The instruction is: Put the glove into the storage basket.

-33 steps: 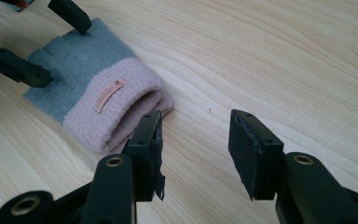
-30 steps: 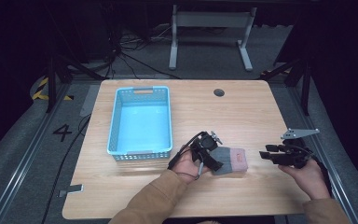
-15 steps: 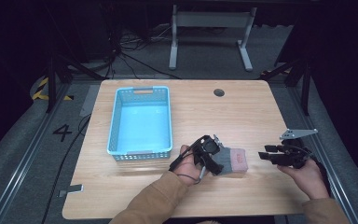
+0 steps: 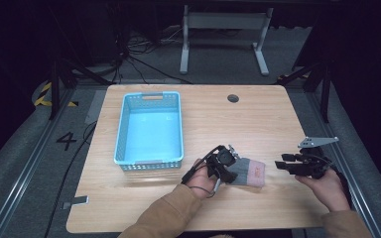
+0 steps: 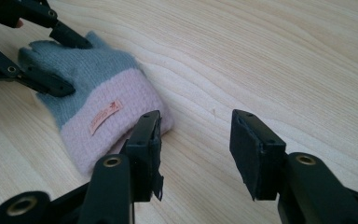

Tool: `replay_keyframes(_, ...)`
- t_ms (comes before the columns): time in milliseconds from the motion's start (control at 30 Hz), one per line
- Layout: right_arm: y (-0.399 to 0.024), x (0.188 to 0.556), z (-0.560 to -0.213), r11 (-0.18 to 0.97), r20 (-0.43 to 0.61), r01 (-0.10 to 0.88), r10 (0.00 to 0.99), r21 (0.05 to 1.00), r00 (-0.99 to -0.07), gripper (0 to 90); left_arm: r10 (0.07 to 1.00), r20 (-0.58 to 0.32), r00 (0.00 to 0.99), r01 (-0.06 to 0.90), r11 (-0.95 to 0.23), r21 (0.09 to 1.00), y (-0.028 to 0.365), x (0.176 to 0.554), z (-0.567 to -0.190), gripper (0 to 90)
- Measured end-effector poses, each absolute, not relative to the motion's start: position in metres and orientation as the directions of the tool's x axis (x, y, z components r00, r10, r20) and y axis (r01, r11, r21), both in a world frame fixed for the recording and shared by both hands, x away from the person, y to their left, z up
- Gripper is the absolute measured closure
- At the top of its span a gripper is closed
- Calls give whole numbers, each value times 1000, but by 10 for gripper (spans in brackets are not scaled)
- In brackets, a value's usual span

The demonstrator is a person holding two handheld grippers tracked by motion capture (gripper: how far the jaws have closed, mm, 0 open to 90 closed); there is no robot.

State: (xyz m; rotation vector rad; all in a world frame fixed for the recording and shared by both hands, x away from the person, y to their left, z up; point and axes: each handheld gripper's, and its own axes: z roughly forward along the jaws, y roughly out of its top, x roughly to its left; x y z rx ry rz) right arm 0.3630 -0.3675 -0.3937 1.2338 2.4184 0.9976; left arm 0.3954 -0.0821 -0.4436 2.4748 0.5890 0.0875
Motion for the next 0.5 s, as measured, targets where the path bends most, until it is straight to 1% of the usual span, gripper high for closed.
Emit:
replay_keyframes(33,-368,363,-394,407,83,617,787,673,-611,539,429,-70,900,391,-729,562,-82,395,-443,510)
replay_keyframes(67,-368,363,-394,407,84,617,787,673,-611,539,430,-72,900,392,-727,564,-82,394,-443,533)
replay_keyframes(133,-368,363,-393,406,82,616,788,675,-610,540,430,-74,900,394,-726,564,-83,393,-443,610)
replay_keyframes(300,-368,364,-394,402,87,616,788,677,-610,541,436,-72,897,401,-734,548,-83,391,-439,648)
replay_keyframes(400,-369,365,-393,404,88,617,786,675,-611,542,438,-103,893,418,-724,549,-78,392,-433,657)
replay_keyframes(500,-369,366,-391,402,86,611,786,682,-612,542,434,-106,894,416,-720,556,-73,391,-425,660)
